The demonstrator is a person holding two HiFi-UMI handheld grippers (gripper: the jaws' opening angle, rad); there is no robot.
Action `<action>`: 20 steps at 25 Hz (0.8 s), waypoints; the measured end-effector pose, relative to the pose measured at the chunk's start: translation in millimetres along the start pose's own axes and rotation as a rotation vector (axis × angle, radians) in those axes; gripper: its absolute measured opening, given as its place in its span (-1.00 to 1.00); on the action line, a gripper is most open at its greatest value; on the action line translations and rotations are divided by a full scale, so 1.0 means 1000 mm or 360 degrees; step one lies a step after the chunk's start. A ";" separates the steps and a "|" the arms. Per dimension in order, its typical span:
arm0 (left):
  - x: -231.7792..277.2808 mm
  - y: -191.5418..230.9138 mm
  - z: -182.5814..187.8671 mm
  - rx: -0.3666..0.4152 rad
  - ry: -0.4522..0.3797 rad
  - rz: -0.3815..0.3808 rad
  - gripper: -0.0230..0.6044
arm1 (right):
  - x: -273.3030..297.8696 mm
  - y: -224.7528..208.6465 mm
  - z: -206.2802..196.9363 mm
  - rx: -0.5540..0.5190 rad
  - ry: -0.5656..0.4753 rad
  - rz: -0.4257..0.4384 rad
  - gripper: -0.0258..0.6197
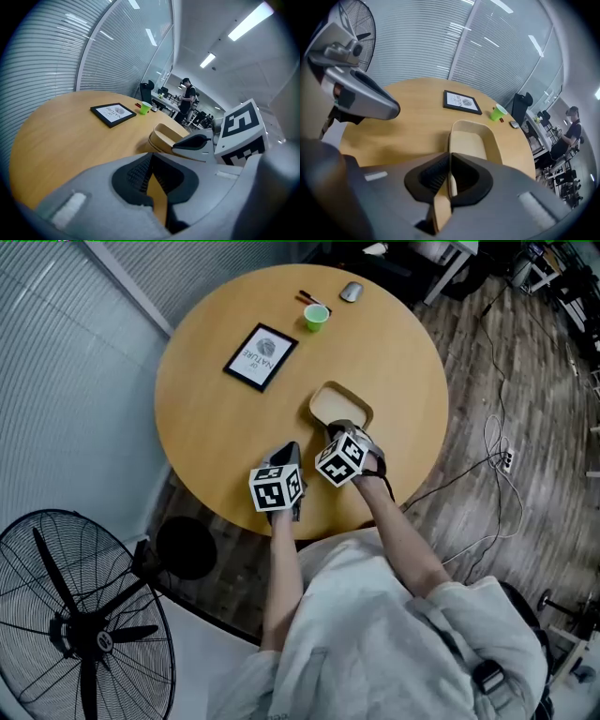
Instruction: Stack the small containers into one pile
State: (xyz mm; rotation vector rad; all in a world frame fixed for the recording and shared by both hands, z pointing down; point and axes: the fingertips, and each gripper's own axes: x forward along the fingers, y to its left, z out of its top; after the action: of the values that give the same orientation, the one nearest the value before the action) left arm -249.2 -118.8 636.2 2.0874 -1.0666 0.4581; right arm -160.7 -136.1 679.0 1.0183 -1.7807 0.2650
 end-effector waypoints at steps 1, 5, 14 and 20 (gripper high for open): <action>-0.004 0.003 -0.001 -0.0003 -0.0003 0.0005 -0.91 | 0.000 0.002 0.001 0.0009 0.0003 -0.0002 -0.87; -0.013 0.011 -0.006 -0.0011 -0.0003 0.0010 -0.91 | 0.000 0.006 0.000 0.0050 0.0011 -0.0025 -0.85; -0.011 -0.003 -0.026 -0.0021 0.0021 -0.0057 -0.91 | -0.018 0.005 -0.002 0.0178 -0.0061 -0.0065 -0.76; -0.007 -0.019 -0.027 0.0002 0.0004 -0.0013 -0.91 | -0.048 0.004 -0.013 0.0379 -0.0191 0.0042 -0.79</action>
State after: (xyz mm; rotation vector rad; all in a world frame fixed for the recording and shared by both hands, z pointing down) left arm -237.4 -87.7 641.0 2.0910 -1.0559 0.4573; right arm -149.3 -102.0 645.3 1.2001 -1.9040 0.4492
